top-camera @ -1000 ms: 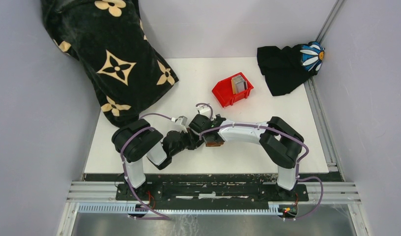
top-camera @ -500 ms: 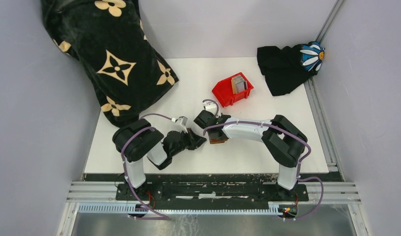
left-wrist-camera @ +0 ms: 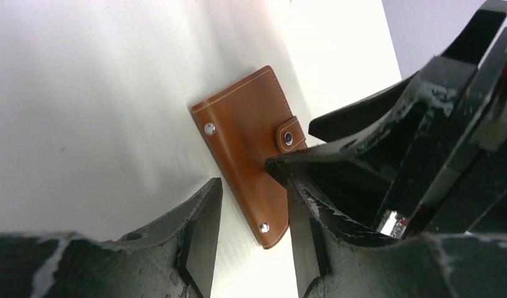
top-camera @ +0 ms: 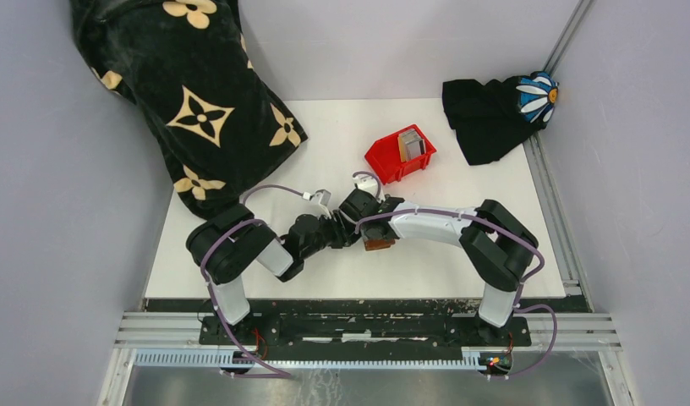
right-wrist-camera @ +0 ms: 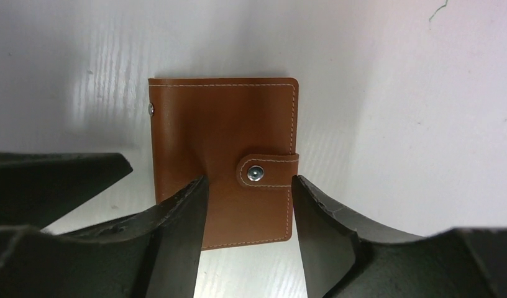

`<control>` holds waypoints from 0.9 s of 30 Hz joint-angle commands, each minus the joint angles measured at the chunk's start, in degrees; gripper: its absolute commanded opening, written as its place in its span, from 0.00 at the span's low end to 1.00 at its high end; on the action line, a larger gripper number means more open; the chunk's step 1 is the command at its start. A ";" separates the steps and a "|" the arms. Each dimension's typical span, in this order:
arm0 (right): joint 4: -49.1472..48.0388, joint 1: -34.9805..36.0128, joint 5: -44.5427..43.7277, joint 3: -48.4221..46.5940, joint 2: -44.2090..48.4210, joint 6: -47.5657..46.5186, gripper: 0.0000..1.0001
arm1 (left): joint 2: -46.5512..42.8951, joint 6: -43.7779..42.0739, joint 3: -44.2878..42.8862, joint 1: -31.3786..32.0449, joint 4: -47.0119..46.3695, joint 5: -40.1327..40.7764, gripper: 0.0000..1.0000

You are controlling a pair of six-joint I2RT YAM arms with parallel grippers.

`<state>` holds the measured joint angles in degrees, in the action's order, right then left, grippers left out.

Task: Put the credit cards into the card holder
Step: Open the card holder at the center of the board.

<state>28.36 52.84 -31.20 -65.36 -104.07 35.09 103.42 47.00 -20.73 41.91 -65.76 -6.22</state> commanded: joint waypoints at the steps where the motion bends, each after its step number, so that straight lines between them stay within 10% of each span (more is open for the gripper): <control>1: 2.55 -0.11 0.15 0.27 3.99 -1.89 0.59 | -1.27 -1.26 -2.57 0.72 2.89 -1.00 0.51; 27: 2.01 -3.05 3.32 0.30 1.41 -3.36 0.60 | 3.55 -1.31 -7.17 1.72 11.10 1.56 0.50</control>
<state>31.03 50.50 -28.42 -65.10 -101.86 32.08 105.41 47.00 -26.63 42.94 -58.92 -6.15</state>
